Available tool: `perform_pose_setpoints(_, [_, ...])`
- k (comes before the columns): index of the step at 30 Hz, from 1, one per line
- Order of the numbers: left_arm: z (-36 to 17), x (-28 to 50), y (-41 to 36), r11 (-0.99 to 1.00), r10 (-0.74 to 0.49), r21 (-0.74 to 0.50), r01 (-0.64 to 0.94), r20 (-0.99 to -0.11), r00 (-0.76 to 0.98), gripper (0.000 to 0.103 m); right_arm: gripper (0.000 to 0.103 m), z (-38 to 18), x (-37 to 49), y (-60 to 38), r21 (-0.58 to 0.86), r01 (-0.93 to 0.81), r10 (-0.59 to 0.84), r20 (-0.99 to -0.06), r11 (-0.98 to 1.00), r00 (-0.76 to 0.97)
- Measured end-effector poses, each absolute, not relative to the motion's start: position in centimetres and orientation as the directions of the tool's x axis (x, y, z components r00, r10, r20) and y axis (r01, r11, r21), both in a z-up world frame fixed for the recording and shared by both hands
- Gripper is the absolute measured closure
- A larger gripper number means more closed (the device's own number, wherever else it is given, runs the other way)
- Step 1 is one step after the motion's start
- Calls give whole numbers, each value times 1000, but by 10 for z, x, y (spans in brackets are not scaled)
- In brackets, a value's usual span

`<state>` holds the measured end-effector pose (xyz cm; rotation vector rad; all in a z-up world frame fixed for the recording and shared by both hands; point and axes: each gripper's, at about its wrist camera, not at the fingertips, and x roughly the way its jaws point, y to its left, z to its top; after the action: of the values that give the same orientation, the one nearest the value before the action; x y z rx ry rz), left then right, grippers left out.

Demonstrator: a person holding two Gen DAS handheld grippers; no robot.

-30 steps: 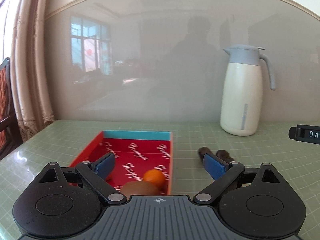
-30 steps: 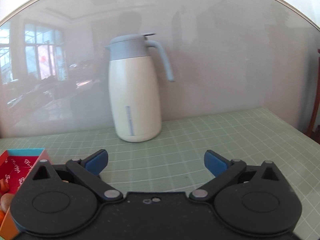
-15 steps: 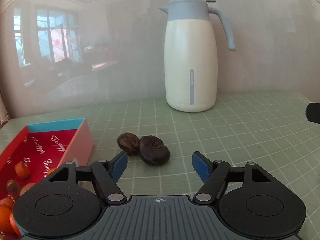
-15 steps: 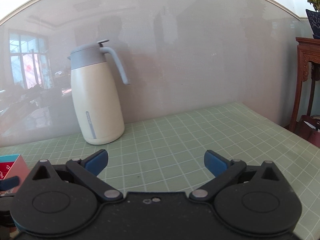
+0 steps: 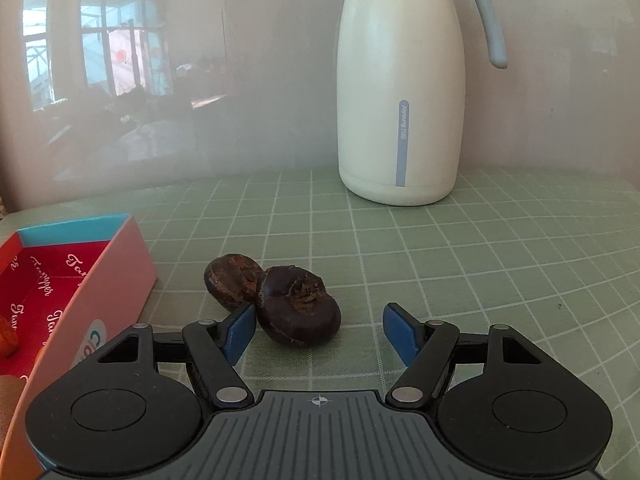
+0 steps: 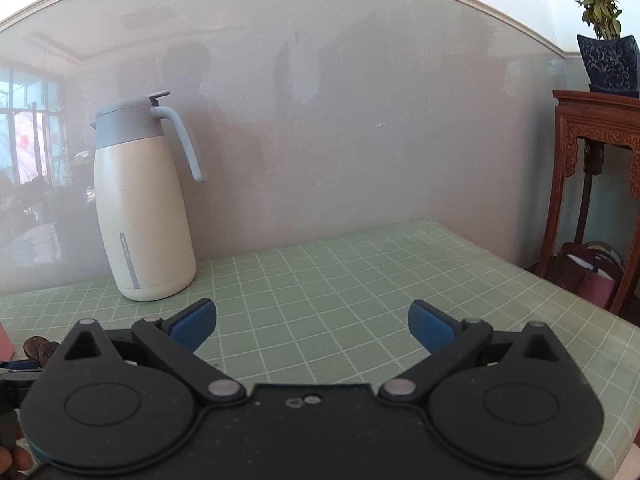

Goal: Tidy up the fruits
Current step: 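Lower the left gripper onto the large dark brown date and close, then lift the dark date with the left gripper and carry it over the box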

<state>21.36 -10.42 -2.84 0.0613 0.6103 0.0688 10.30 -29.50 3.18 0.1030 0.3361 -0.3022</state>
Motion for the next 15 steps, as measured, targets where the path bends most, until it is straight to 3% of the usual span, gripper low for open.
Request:
perform_pose_setpoints(4, [-30,221,-102,997,77,54,-56,-575,814,32,0,31,104,-298,52,302,-267,-343,952,901])
perform_pose_setpoints(6, [-29,223,-102,997,81,52,-62,-572,816,42,0,29,104,-299,51,303,-267,-350,952,898])
perform_pose_setpoints(7, [-29,224,-101,997,81,49,-64,-573,815,57,0,28,105,-299,54,301,-263,-357,952,896])
perform_pose_setpoints(15, [-27,215,-99,998,55,30,-46,-552,832,57,0,26,107,-299,68,297,-252,-371,953,894])
